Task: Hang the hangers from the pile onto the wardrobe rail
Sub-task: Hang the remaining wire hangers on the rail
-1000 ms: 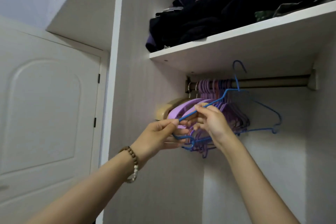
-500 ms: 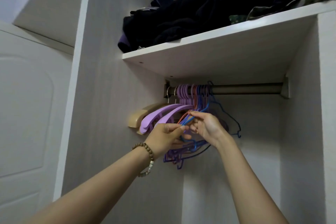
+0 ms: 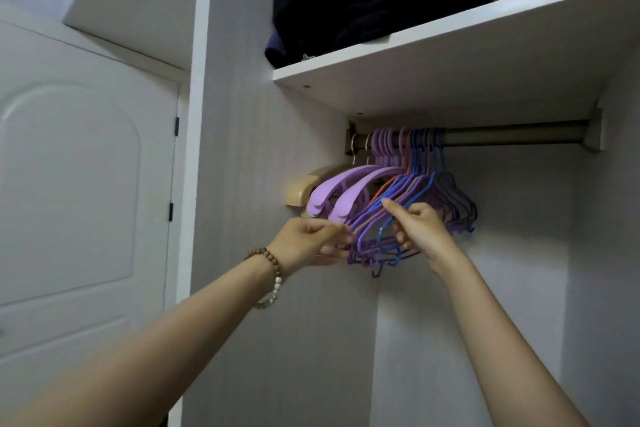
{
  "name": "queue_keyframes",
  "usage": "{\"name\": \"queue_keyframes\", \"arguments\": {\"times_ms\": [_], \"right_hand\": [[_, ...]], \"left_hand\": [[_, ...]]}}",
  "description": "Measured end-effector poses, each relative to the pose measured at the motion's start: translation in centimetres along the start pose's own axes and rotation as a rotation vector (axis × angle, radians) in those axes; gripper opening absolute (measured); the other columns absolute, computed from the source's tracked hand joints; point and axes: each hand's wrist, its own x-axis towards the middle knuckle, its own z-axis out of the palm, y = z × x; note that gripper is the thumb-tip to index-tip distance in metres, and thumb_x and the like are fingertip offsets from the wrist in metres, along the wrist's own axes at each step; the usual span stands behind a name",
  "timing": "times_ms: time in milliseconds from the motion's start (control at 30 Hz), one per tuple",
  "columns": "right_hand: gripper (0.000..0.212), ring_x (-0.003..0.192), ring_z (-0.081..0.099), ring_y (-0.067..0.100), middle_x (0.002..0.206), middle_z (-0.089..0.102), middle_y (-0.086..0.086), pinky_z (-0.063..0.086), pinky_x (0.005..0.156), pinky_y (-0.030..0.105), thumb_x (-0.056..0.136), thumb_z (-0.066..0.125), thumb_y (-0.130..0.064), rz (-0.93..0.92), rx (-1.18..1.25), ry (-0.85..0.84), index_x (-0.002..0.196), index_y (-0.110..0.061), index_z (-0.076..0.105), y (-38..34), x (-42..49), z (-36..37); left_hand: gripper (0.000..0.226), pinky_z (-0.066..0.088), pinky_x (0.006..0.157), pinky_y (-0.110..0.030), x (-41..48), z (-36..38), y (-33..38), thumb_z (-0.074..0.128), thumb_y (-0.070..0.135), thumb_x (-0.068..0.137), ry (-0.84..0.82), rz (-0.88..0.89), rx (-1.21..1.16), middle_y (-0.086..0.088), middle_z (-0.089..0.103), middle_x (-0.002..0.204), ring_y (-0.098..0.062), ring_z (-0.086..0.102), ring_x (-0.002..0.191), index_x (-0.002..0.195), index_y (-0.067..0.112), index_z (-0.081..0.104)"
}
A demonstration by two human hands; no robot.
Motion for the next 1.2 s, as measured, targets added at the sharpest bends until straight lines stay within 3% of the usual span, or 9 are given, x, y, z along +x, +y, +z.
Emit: {"name": "queue_keyframes", "arguments": {"times_ms": [67,133,200,367,633,733,900,1000,1200], "right_hand": [[0.056,0.078,0.063,0.019,0.096,0.059,0.014,0.055,0.069,0.031,0.069,0.074,-0.05,-0.039,-0.037,0.097,0.097,-0.011,0.045,-0.3,-1.0,0.6],[0.074,0.12,0.047,0.026,0.131,0.044,0.013,0.04,0.1,0.038,0.073,0.073,-0.046,-0.067,-0.144,0.176,0.126,-0.009,0.037,-1.3,-2.8,1.5],[0.072,0.134,0.031,0.025,0.143,0.03,0.011,0.028,0.109,0.035,0.079,0.07,-0.04,-0.153,-0.194,0.209,0.135,-0.01,0.036,-2.6,-4.5,2.8],[0.046,0.138,0.03,0.021,0.145,0.035,0.009,0.02,0.112,0.025,0.082,0.069,-0.031,-0.441,-0.149,0.17,0.121,-0.01,0.056,-6.3,-9.6,9.3],[0.05,0.139,0.02,0.002,0.15,0.027,-0.013,0.015,0.108,0.019,0.087,0.059,-0.042,-0.518,-0.102,-0.395,0.133,-0.029,0.047,-11.5,-22.7,26.8],[0.052,0.141,0.018,0.002,0.152,0.025,-0.011,0.014,0.112,0.021,0.087,0.058,-0.043,-0.544,-0.068,-0.557,0.136,-0.031,0.043,-12.7,-29.2,34.8],[0.061,0.144,0.012,0.008,0.156,0.019,-0.011,0.011,0.117,0.028,0.087,0.057,-0.046,-0.59,-0.083,-0.863,0.142,-0.031,0.034,-13.3,-41.4,47.3],[0.065,0.145,0.009,0.008,0.157,0.015,-0.01,0.01,0.12,0.037,0.088,0.055,-0.047,-0.631,-0.095,-1.042,0.144,-0.029,0.03,-12.8,-48.9,53.6],[0.072,0.146,-0.002,0.008,0.158,-0.002,-0.015,0.001,0.12,0.034,0.089,0.05,-0.052,-0.709,-0.082,-1.417,0.149,-0.034,0.014,-9.5,-64.4,63.3]], "left_hand": [[0.024,0.056,0.06,-0.015,-1.2,-1.5,0.3,0.048,0.022,0.096,0.028,0.02,0.025,-0.003,0.069,0.091,-0.003,0.067,0.059,0.106,0.008,0.064],[0.023,0.055,0.063,-0.015,-2.6,-3.2,0.7,0.048,0.024,0.095,0.062,0.044,0.039,-0.003,0.069,0.095,-0.005,0.068,0.062,0.105,0.011,0.064],[0.022,0.055,0.065,-0.016,-4.4,-5.2,1.3,0.049,0.027,0.095,0.117,0.068,0.048,-0.004,0.069,0.098,-0.007,0.068,0.066,0.102,0.013,0.065],[0.035,0.056,0.069,-0.02,-10.4,-11.8,2.3,0.044,0.038,0.095,0.272,0.109,0.096,-0.003,0.07,0.105,-0.013,0.068,0.078,0.11,0.014,0.063],[0.041,0.042,0.096,-0.027,-26.7,-28.6,-0.8,0.039,0.043,0.094,0.68,0.095,0.419,0.006,0.057,0.125,-0.012,0.056,0.112,0.128,0.023,0.051],[0.054,0.033,0.097,-0.023,-35.2,-35.0,-2.7,0.038,0.049,0.092,0.798,-0.035,0.575,0.009,0.046,0.137,-0.006,0.044,0.121,0.14,0.024,0.038],[0.064,0.024,0.112,-0.033,-49.7,-42.9,-6.2,0.036,0.055,0.09,0.973,-0.28,0.776,0.006,0.03,0.152,-0.012,0.029,0.139,0.146,0.026,0.026],[0.065,0.022,0.113,-0.033,-58.1,-45.7,-8.5,0.036,0.054,0.091,1.067,-0.449,0.821,0.004,0.027,0.153,-0.014,0.025,0.141,0.147,0.025,0.022],[0.071,0.019,0.118,-0.036,-73.7,-48.2,-15.6,0.038,0.057,0.089,1.224,-0.823,0.956,0.001,0.024,0.155,-0.015,0.022,0.142,0.148,0.02,0.02]]}}
